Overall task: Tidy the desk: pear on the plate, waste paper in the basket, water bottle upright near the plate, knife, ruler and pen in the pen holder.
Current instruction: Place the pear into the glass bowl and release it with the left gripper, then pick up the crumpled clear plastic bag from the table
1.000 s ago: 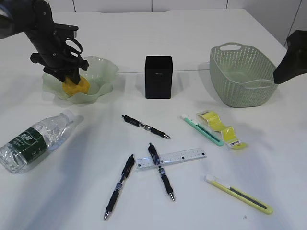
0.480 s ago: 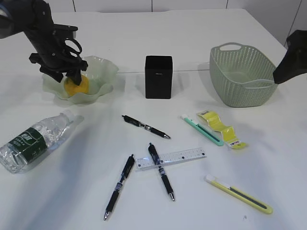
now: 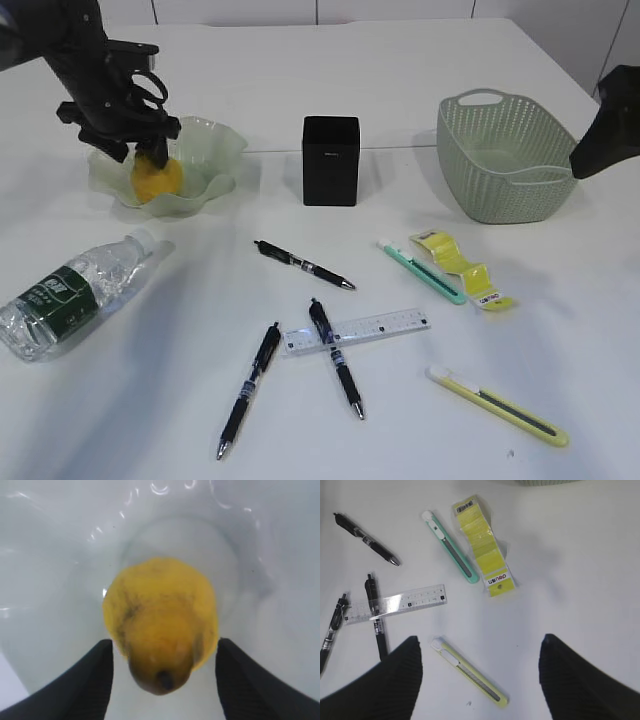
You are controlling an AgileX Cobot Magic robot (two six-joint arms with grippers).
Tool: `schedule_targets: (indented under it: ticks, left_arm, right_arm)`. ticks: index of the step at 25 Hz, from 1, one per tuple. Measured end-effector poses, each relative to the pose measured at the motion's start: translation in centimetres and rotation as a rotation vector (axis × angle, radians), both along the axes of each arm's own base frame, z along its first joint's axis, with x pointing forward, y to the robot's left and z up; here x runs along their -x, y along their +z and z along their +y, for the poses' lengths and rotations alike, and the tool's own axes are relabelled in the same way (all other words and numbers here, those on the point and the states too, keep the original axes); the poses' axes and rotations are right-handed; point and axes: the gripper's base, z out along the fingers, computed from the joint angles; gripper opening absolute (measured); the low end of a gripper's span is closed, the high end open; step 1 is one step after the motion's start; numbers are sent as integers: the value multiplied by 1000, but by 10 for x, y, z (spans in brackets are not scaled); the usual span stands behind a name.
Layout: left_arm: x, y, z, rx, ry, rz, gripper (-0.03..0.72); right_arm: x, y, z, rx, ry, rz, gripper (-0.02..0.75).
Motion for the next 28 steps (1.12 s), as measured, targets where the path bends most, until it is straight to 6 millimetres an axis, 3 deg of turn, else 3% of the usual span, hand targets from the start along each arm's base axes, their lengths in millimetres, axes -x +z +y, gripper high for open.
schedule_targets:
  ticks: [9,18,28]
  left_arm:
    - [12,56,3,12,3,-79,458]
    - [45,112,9,-12,8,-23,457]
    - [79,185,14,-3,-7,-155,447]
  right_arm:
    - [0,0,0,0,1,2,566]
    - [1,0,0,0,2,6,566]
    - [4,-2,1,13,56,45,566]
